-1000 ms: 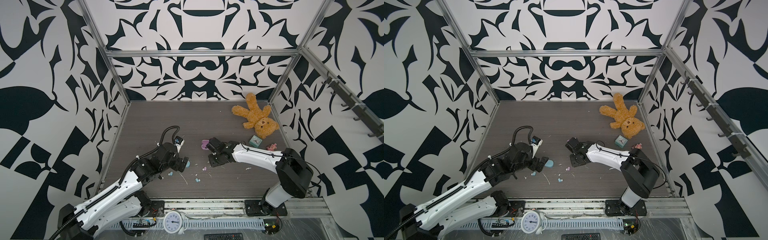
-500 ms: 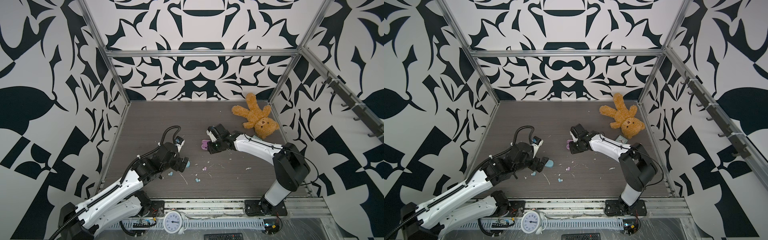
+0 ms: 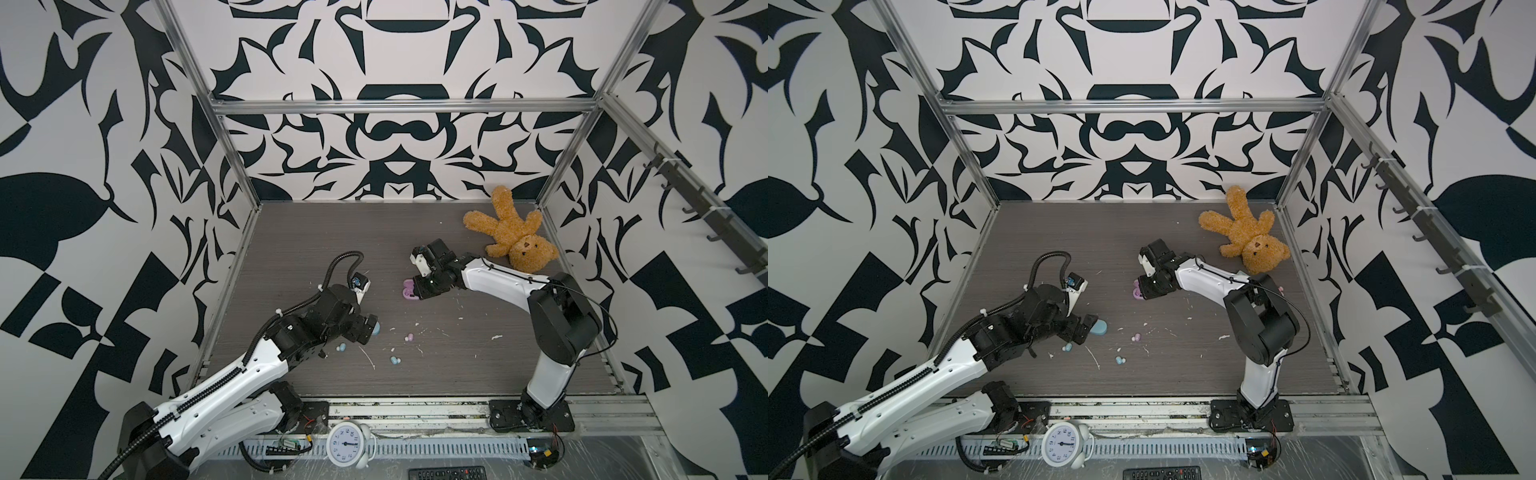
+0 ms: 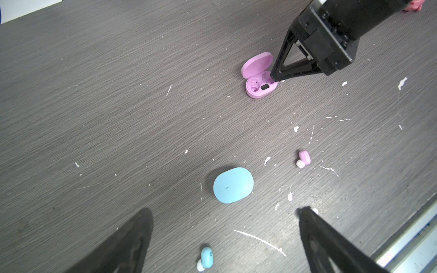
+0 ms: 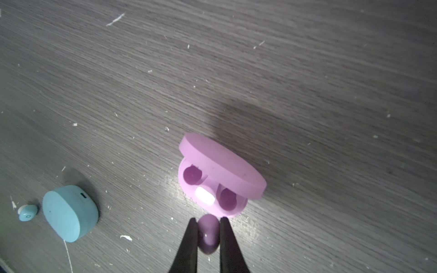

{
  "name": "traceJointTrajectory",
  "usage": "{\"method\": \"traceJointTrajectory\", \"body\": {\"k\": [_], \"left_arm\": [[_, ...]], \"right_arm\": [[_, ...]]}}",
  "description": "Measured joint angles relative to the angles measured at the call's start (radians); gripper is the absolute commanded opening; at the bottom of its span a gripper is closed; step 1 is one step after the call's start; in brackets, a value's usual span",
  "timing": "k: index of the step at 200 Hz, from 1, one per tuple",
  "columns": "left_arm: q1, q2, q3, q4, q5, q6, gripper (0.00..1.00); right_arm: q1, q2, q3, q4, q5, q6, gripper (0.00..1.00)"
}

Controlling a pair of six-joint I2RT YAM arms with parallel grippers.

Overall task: Insert wireless bluetooth earbuds into charging case
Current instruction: Insert the wireless bluetooth earbud into the charging case.

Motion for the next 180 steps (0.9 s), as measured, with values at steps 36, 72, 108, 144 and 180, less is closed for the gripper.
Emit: {"method": "traceJointTrajectory", "body": {"k": [36, 72, 108, 144, 180], "left_arm": [[0.000, 0.003, 0.000, 0.000, -0.001, 0.000, 0.99], [0.000, 0.003, 0.000, 0.000, -0.002, 0.000, 0.99], [0.000, 0.003, 0.000, 0.000, -0.002, 0.001, 0.99], [0.000, 0.003, 0.000, 0.000, -0.002, 0.001, 0.99], [0.000, 0.003, 0.000, 0.000, -0.002, 0.001, 0.99]], "right_arm": [[0.000, 0.023, 0.021, 0.003, 0.000, -0.016, 0.07], [0.000, 0.052, 0.032, 0.003, 0.001, -0.029, 0.07], [0.000, 0.061, 0.036, 0.003, 0.006, -0.041, 0.07], [0.000, 0.063, 0.043, 0.003, 0.018, -0.052, 0.07], [0.000, 0.063, 0.043, 0.003, 0.024, -0.056, 0.08]]}}
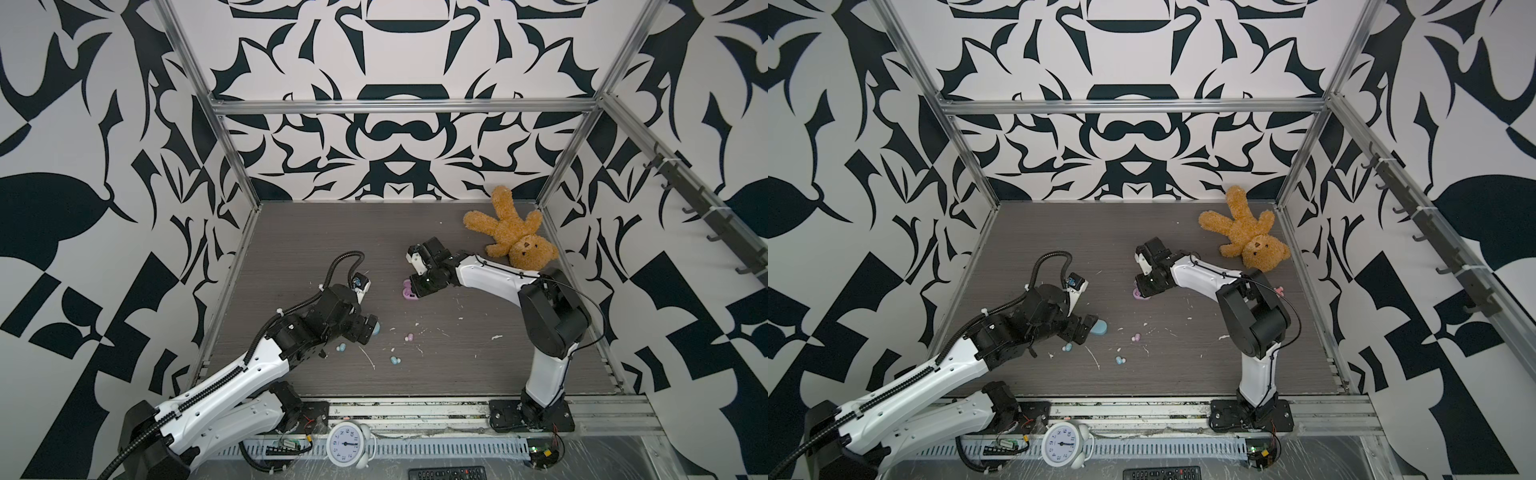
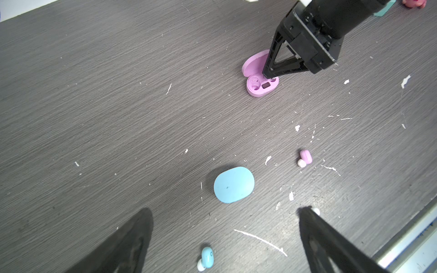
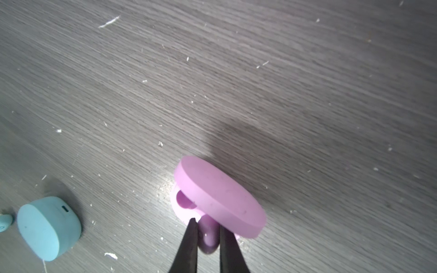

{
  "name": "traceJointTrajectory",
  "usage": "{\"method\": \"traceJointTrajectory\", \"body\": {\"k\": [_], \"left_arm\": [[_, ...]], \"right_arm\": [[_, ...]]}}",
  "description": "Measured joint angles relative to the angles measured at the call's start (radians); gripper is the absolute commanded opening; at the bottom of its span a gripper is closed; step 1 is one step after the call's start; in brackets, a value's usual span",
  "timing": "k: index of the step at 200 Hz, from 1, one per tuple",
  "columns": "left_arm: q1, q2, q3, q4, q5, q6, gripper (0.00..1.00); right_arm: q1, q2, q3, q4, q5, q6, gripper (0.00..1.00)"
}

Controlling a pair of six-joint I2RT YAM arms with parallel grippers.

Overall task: Insert wireless bluetooth earbuds into charging case
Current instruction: Insert the wireless bluetooth earbud into the charging case.

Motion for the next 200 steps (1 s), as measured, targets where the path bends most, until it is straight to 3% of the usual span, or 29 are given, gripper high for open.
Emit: {"method": "traceJointTrajectory", "body": {"k": [88, 152, 200], "left_arm": [[0.000, 0.000, 0.000, 0.000, 0.000, 0.000, 0.99], [0.000, 0.000, 0.000, 0.000, 0.000, 0.000, 0.99], [0.000, 0.000, 0.000, 0.000, 0.000, 0.000, 0.99]], "right_arm": [[0.000, 0.022, 0.000, 0.003, 0.004, -0.008, 0.11], [0.000, 0.022, 0.000, 0.005, 0.007, -0.014, 0.24], [0.000, 0.022, -0.004, 0.007, 0.015, -0.015, 0.27]]}}
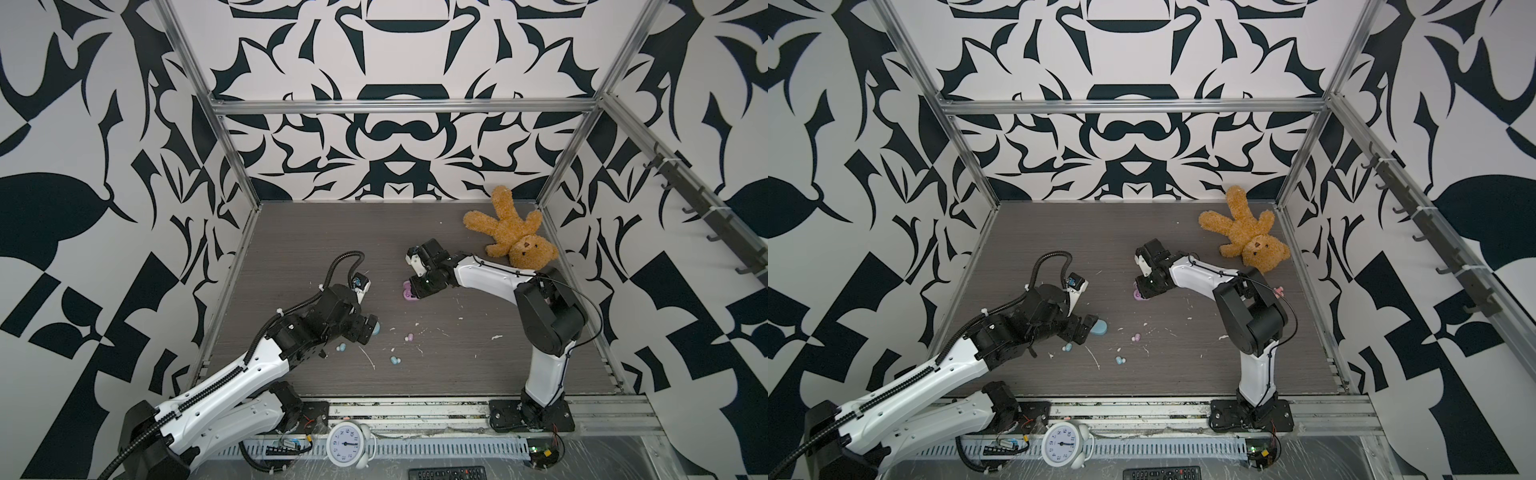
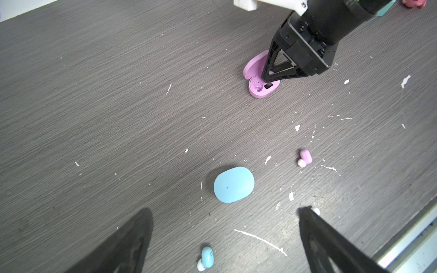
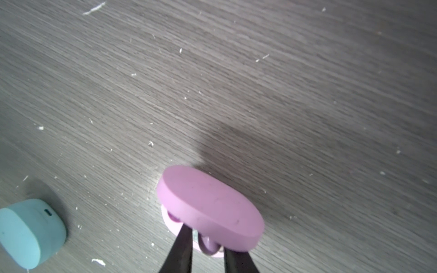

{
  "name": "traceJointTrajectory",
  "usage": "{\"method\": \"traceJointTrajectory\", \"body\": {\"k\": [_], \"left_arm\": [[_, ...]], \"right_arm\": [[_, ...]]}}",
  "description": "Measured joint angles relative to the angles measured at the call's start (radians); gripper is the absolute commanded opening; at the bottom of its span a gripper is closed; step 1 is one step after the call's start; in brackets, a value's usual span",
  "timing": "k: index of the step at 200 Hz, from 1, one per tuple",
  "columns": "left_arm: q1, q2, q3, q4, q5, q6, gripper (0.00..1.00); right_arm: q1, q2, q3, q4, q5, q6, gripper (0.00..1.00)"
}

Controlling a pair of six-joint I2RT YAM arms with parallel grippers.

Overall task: Insert wireless bluetooth earbuds into charging case
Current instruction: Insert the wireless bluetooth earbud into the charging case, then pick up the wireless bluetooth earbud from the bottom-center of the table.

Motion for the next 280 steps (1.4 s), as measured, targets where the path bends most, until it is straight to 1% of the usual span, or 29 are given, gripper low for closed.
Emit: {"method": "traceJointTrajectory", "body": {"k": [107, 143, 156, 175, 193, 210, 229, 255, 280], "left_arm": [[0.000, 0.000, 0.000, 0.000, 0.000, 0.000, 0.99], [0.000, 0.000, 0.000, 0.000, 0.000, 0.002, 0.99], [0.000, 0.000, 0.000, 0.000, 0.000, 0.003, 0.99], [0.000, 0.000, 0.000, 0.000, 0.000, 0.003, 0.99], [0.000, -0.002, 0.000, 0.000, 0.002, 0.003, 0.99], [0.000, -0.009, 0.000, 0.000, 0.008, 0.005, 0.99], [0.000, -0.020, 0.000, 0.000, 0.018, 0.007, 0.99], [0.000, -0.030, 0.000, 0.000, 0.037, 0.010, 0.99], [0.000, -0.031, 0.017, -0.019, 0.055, 0.006, 0.99]], "right_arm": [[0.000, -0.013, -0.012, 0.000, 0.027, 0.000, 0.31], [0.000, -0.072, -0.040, -0.001, 0.031, 0.009, 0.37], [0.000, -0.109, -0.057, -0.001, 0.032, 0.021, 0.41], [0.000, -0.172, -0.088, 0.002, 0.032, 0.043, 0.51], [0.000, -0.246, -0.142, 0.019, 0.032, 0.072, 0.65], [0.000, -0.328, -0.215, 0.039, 0.026, 0.134, 0.73], [0.010, -0.416, -0.296, 0.050, 0.020, 0.199, 0.85], [0.074, -0.500, -0.377, 0.063, 0.030, 0.295, 0.98], [0.167, -0.532, -0.418, 0.069, 0.067, 0.396, 0.99]]}}
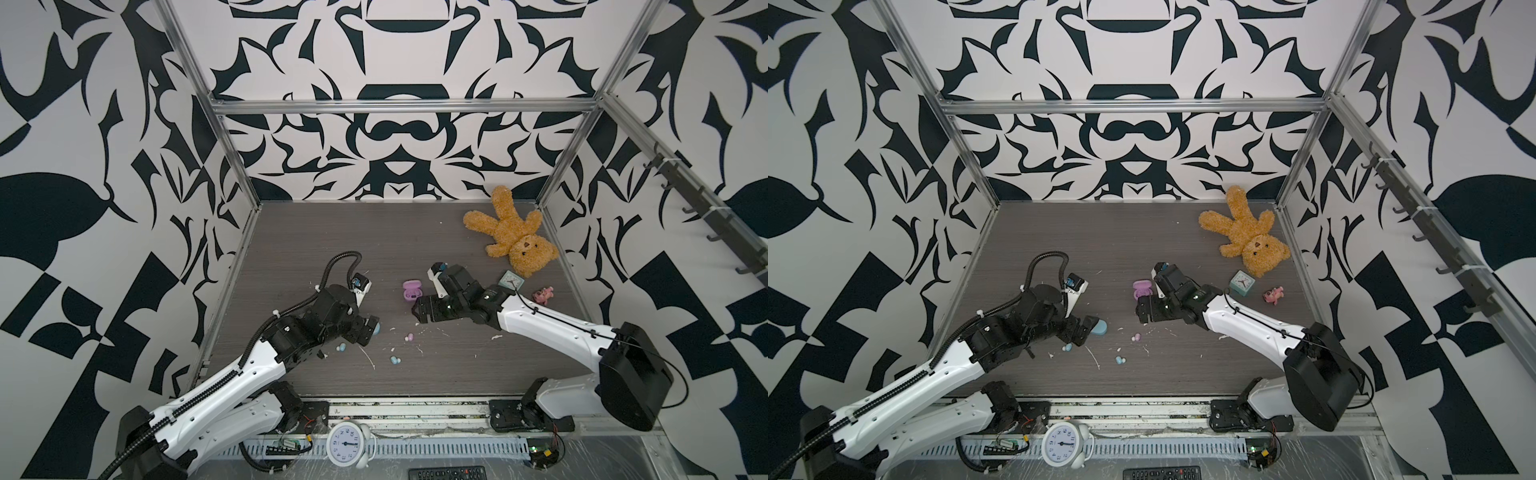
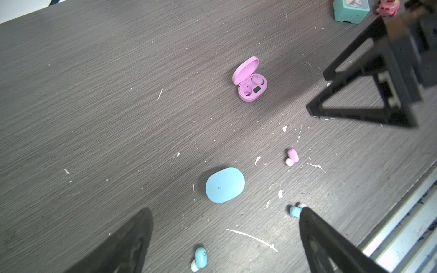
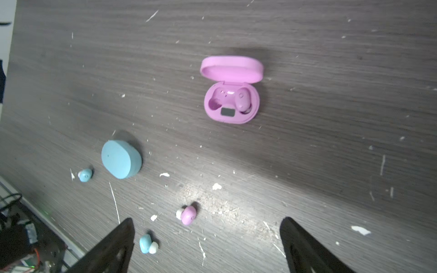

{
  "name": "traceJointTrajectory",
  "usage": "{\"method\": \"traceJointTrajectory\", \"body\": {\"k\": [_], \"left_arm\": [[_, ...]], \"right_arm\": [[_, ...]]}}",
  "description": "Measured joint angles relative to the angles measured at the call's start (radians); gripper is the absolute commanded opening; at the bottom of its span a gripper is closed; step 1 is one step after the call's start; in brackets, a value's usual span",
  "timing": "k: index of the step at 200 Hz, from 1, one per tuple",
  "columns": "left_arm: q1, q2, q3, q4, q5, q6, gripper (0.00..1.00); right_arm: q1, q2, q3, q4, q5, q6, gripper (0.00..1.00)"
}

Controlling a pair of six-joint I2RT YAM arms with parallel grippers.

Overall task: Insert wireless bluetooth earbuds into charging case
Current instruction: Pick up the wireless bluetooth earbud from the bottom-center of the table.

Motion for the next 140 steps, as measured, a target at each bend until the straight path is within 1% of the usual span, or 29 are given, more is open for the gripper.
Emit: {"method": "traceJointTrajectory", "body": {"k": [26, 69, 90, 140], "left_arm": [[-0.003, -0.009, 0.034, -0.032, 0.013, -0.003, 0.99], [-0.012, -0.022, 0.032, -0.035, 0.016, -0.002, 0.99], [-0.012, -0.008, 0.028, -0.036, 0.013, -0.001, 0.99], [-0.012, -0.019, 0.024, -0.033, 0.006, 0.000, 0.99]], "right_arm": [[0.092, -0.002, -0.022, -0.011, 0.060, 0.104, 0.99], [0.189, 0.016, -0.029, -0.039, 0.163, 0.250, 0.99], [0.214, 0.050, -0.029, -0.054, 0.199, 0.295, 0.99], [0.232, 0.109, -0.011, -0.094, 0.287, 0.361, 0.88]]}}
